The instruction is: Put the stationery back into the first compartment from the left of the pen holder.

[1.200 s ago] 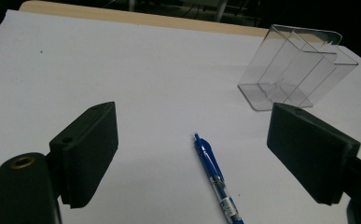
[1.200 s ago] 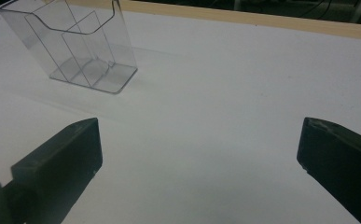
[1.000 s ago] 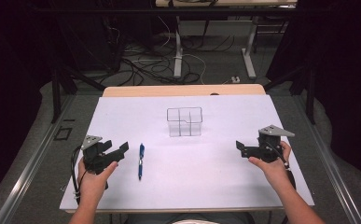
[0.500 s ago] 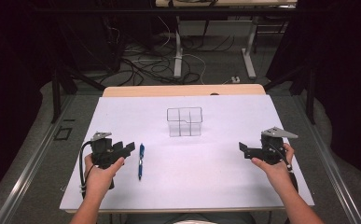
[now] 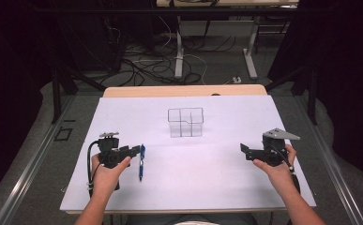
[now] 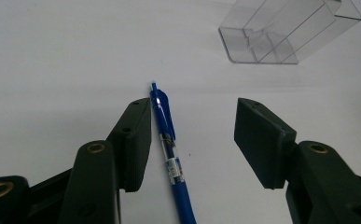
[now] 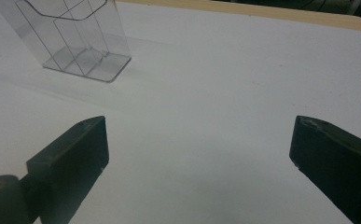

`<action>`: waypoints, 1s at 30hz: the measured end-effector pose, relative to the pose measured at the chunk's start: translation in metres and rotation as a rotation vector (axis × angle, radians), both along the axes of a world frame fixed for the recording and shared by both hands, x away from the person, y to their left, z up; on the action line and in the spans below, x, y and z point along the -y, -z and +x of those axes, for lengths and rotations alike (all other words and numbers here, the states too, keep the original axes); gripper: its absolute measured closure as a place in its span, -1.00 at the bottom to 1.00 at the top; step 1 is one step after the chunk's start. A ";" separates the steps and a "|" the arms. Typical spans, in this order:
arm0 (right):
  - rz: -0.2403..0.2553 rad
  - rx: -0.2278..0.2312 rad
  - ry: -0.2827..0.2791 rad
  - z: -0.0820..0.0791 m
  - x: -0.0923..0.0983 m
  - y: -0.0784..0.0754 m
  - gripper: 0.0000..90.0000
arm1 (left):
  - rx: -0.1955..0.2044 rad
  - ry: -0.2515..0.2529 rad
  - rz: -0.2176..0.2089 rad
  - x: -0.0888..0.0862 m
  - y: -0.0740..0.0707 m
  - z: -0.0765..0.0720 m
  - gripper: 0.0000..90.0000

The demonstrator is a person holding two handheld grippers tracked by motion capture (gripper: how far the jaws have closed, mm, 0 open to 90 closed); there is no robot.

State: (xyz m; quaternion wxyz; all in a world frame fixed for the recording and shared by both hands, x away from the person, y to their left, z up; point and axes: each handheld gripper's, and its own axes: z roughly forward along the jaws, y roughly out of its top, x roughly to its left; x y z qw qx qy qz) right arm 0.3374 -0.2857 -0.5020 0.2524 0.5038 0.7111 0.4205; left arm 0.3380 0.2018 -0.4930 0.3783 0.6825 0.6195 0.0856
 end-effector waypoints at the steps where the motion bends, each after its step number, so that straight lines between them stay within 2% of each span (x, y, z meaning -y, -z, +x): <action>1: -0.001 -0.005 -0.004 0.000 0.000 0.000 -0.91 | -0.019 0.007 -0.003 0.000 0.001 0.000 0.03; 4: 0.000 -0.012 -0.013 0.001 -0.003 0.001 -0.91 | -0.029 0.012 0.032 0.003 0.005 0.000 0.04; 11: -0.002 -0.018 -0.033 0.003 -0.006 0.004 -0.91 | -0.112 0.037 0.063 0.007 0.012 0.004 0.12; 12: -0.003 -0.015 -0.035 0.004 -0.005 0.004 -0.91 | -0.114 0.032 0.069 0.008 0.014 0.005 0.15; 23: -0.004 -0.023 -0.039 0.005 -0.007 0.005 -0.91 | -0.194 0.027 0.058 0.015 0.023 0.009 0.36; 27: 0.002 -0.025 -0.035 0.004 -0.006 0.005 -0.91 | -0.221 0.038 0.074 0.019 0.027 0.012 0.41; 30: 0.006 -0.024 -0.033 0.005 -0.004 0.005 -0.91 | -0.230 0.026 0.077 0.021 0.029 0.014 0.41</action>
